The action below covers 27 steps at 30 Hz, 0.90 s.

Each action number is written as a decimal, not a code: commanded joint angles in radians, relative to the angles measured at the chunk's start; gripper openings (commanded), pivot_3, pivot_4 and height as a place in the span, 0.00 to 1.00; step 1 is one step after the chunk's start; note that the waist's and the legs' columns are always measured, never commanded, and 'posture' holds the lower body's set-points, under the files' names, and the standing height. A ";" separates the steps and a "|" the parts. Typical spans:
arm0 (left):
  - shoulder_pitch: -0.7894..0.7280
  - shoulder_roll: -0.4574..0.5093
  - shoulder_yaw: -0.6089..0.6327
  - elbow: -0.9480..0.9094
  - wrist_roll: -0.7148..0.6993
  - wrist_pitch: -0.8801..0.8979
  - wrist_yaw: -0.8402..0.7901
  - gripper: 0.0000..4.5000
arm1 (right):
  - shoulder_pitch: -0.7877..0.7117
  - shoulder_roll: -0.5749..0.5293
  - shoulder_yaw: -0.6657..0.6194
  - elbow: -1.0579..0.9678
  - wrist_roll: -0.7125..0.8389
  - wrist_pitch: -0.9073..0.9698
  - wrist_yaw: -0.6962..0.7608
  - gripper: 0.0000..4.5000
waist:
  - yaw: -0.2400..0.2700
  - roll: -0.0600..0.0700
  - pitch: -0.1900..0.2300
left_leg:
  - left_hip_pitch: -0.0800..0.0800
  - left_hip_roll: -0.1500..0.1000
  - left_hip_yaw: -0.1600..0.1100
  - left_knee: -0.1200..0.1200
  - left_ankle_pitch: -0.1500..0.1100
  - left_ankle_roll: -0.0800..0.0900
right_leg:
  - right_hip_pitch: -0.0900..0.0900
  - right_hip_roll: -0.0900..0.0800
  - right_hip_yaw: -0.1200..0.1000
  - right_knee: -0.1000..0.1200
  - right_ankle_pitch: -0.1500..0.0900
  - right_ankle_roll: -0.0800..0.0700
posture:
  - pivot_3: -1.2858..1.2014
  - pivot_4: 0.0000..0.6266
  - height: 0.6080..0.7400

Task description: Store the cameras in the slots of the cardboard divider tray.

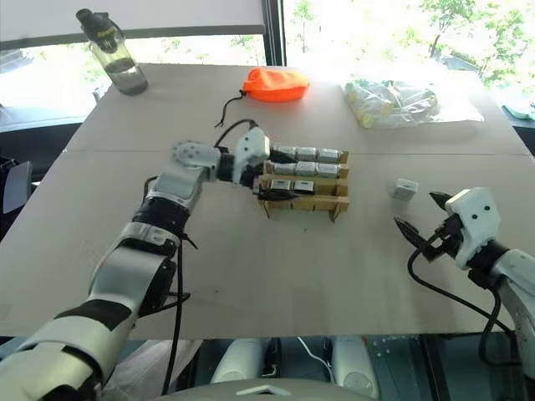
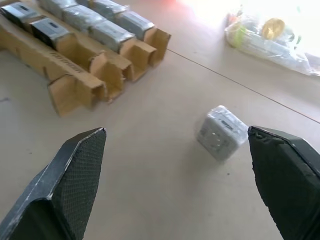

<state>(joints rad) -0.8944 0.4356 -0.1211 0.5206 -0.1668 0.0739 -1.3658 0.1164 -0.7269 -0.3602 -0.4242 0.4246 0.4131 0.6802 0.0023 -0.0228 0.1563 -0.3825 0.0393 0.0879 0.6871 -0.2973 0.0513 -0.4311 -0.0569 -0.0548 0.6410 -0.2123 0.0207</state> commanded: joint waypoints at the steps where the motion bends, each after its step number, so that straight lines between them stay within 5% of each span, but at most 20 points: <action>1: 0.146 0.129 0.102 -0.380 -0.171 0.235 -0.015 0.99 | -0.084 -0.074 0.028 0.191 -0.071 -0.127 0.104 1.00 | -0.012 0.000 0.000 | 0.000 0.000 0.000 0.000 0.000 0.000 | 0.000 0.000 0.000 0.000 0.000 0.000 | 0.52 0.24 1.00; 10: 0.623 0.509 0.384 -0.943 -0.407 0.559 0.005 0.99 | -0.565 -0.152 0.253 0.827 -0.155 -0.309 0.481 1.00 | -0.007 0.002 0.002 | 0.002 0.000 -0.002 0.000 0.000 0.000 | 0.002 -0.003 0.000 0.001 0.000 0.000 | 0.52 0.24 1.00; 18: 0.739 0.546 0.558 -1.107 -0.541 0.638 0.127 0.99 | -0.948 -0.104 0.417 1.372 -0.337 -0.505 0.619 1.00 | -0.009 0.003 0.003 | 0.001 -0.001 0.000 0.000 0.000 -0.001 | 0.001 -0.004 -0.002 -0.001 0.000 0.000 | 0.52 0.24 1.00; 27: 0.765 0.568 0.581 -1.141 -0.610 0.643 0.196 1.00 | -1.115 -0.094 0.480 1.615 -0.466 -0.590 0.690 0.94 | -0.016 0.005 0.004 | 0.001 -0.001 0.000 -0.001 0.000 -0.001 | 0.001 -0.005 -0.003 -0.001 0.000 0.000 | 0.52 0.24 1.00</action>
<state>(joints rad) -0.1311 0.9872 0.4258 -0.5995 -0.7538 0.7283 -1.1797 -0.9698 -0.8115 0.1220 1.1802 -0.0308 -0.1554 1.3500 -0.0141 -0.0175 0.1603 -0.3817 0.0378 0.0881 0.6862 -0.2968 0.0502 -0.4302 -0.0623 -0.0572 0.6402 -0.2124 0.0208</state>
